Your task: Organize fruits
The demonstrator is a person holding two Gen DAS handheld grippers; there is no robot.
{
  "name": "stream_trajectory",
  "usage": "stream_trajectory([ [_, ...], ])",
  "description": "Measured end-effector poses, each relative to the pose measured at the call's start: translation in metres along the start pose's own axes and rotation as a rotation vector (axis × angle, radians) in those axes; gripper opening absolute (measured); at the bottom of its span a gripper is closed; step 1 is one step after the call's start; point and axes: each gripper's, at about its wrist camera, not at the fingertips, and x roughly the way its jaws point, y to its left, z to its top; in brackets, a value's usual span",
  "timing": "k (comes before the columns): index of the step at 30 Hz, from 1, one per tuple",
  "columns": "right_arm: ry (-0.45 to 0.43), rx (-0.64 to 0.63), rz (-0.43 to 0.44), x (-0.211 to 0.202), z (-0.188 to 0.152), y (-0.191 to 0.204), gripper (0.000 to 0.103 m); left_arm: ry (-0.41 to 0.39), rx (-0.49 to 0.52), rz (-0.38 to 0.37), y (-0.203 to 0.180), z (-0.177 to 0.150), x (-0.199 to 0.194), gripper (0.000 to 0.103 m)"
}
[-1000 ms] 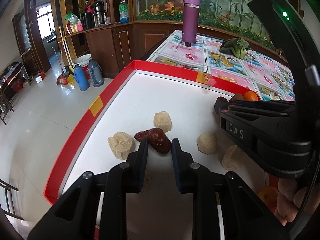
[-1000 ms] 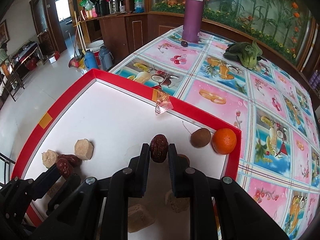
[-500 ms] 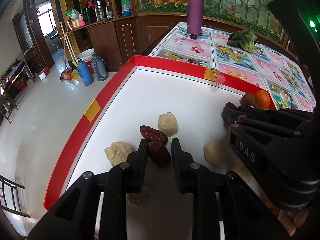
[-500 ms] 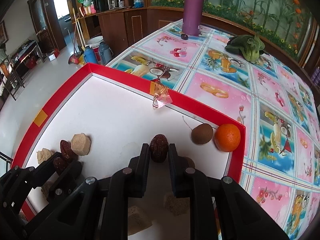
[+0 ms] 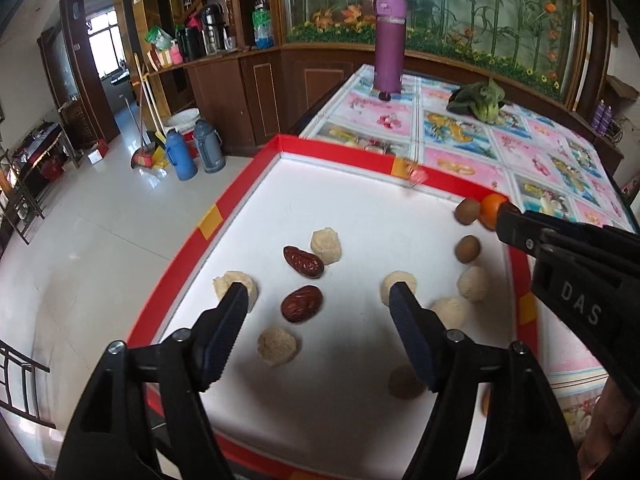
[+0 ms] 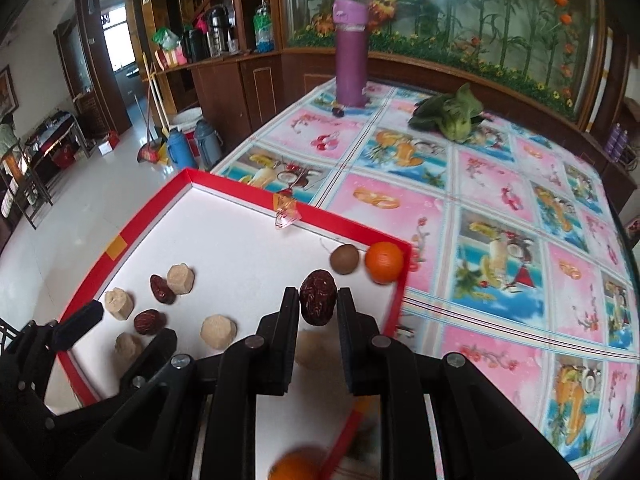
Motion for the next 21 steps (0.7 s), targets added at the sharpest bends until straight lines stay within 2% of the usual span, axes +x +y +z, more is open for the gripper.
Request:
stream_trajectory([
  [2, -0.037, -0.004, -0.009, -0.017, -0.006, -0.004, 0.021, -0.042, 0.001, -0.002, -0.001, -0.001, -0.019, 0.077],
  [5, -0.089, -0.005, -0.012, -0.043, -0.015, -0.01, 0.026, -0.102, -0.003, 0.006, -0.004, -0.003, -0.047, 0.086],
  [9, -0.152, -0.009, -0.018, -0.072, -0.027, -0.017, 0.03, -0.153, 0.012, 0.008, -0.01, -0.006, -0.077, 0.09],
  [13, -0.221, -0.013, -0.026, -0.1, -0.041, -0.023, 0.044, -0.219, 0.026, 0.023, -0.017, -0.011, -0.105, 0.099],
  [15, -0.248, -0.012, -0.029, -0.112, -0.047, -0.028, 0.047, -0.243, 0.03, 0.025, -0.019, -0.013, -0.115, 0.103],
  [21, -0.301, 0.009, -0.019, -0.136, -0.058, -0.038, 0.052, -0.26, 0.033, 0.026, -0.026, -0.017, -0.133, 0.103],
])
